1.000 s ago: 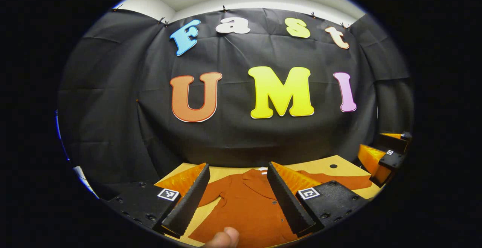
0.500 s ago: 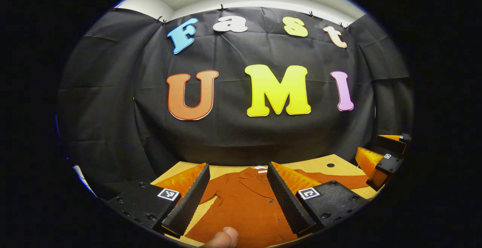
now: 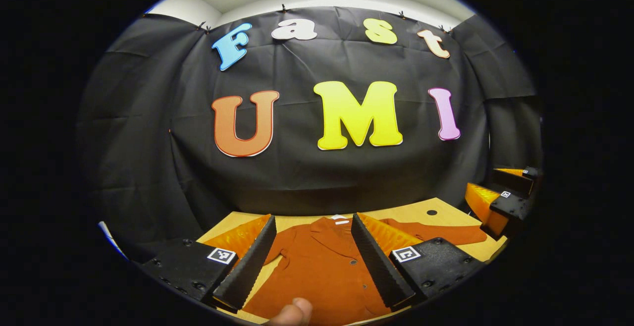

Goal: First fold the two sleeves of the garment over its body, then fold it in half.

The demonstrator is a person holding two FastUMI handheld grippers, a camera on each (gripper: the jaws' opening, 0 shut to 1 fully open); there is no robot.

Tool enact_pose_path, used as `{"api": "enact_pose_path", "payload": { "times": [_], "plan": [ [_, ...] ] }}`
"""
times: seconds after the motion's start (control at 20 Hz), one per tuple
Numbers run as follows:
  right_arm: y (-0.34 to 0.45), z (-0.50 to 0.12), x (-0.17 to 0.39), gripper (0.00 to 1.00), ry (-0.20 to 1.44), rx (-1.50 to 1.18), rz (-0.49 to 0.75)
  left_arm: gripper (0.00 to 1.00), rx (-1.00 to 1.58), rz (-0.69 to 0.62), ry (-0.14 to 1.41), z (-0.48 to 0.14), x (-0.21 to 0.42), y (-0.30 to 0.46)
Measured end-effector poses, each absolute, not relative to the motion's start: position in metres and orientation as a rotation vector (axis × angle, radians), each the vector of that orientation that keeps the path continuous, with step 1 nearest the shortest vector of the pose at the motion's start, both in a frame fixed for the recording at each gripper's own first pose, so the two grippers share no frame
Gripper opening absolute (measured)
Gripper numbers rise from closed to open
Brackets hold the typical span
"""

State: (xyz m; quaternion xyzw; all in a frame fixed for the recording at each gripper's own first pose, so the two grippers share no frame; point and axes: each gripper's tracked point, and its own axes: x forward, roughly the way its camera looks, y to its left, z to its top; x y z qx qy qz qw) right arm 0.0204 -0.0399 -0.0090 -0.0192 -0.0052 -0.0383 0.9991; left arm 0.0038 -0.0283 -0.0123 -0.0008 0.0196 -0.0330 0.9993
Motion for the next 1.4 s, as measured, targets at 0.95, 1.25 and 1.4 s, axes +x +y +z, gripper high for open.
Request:
{"api": "enact_pose_path", "payload": {
  "times": [0.95, 1.25, 1.4],
  "plan": [
    [-0.328, -0.293, 0.107, 0.95, 0.808, 0.114, -0.505, 0.99, 0.126, 0.233, 0.408, -0.110, 0.019, -0.013],
    [-0.350, -0.342, 0.098, 0.95, 1.058, 0.197, -0.536, 0.99, 0.135, 0.128, 0.368, -0.109, 0.037, -0.037],
    [-0.357, -0.342, 0.099, 0.94, 1.120, 0.317, -0.584, 0.99, 0.166, 0.073, 0.272, -0.087, 0.042, -0.045]
  ]
}}
